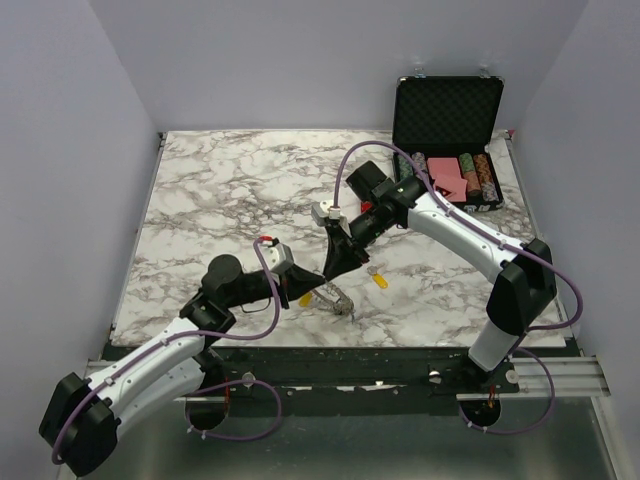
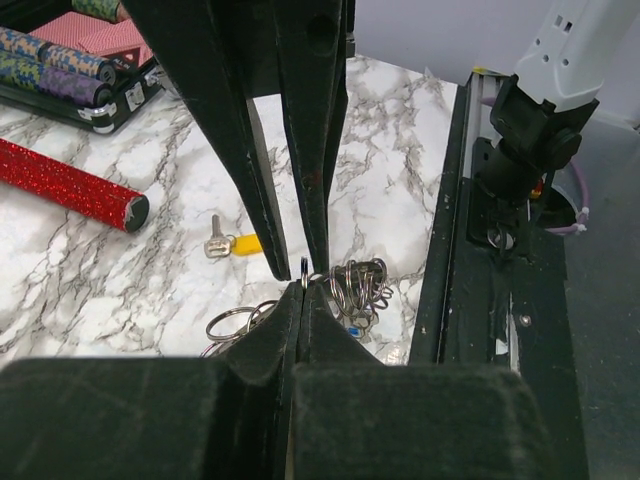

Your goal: Put the keys on the keyring

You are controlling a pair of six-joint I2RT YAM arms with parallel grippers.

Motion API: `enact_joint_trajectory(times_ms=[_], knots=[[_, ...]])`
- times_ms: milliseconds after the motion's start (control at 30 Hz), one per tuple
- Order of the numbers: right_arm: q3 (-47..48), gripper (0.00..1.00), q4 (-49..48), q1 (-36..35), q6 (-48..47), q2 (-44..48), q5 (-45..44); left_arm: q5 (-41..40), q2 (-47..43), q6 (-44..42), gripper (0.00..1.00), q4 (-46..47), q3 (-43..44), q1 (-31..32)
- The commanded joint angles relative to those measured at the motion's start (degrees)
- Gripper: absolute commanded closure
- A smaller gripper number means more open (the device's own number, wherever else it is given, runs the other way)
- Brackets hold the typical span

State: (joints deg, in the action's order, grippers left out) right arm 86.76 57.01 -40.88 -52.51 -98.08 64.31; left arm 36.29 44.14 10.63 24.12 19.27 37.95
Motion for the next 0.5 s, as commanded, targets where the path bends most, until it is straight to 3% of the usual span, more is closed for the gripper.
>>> enact_joint_trajectory(times_ms=[0,133,300,467], knots=[[0.7,0.71,-1.2,0.2,1.4,0.9,3.4,2.3,-2.7,-1.9,1.00,1.7,-0.3,0.0],[0.4,0.51,-1.4,0.8,1.9,3.0,3.8,3.3,-6.2,-5.5,1.00,0.7,-1.0,0.1],[-1.8,0.39,-2.9,3.2,2.4,7.5,5.1,6.4,-13.0,-13.6,1.00,-4.0,-2.2,0.0],[-5.1,0.29,-3.9,3.6,1.0,10.5,5.9,6.2,-17.8,-14.4,1.00,-6.2,-3.4,0.0]])
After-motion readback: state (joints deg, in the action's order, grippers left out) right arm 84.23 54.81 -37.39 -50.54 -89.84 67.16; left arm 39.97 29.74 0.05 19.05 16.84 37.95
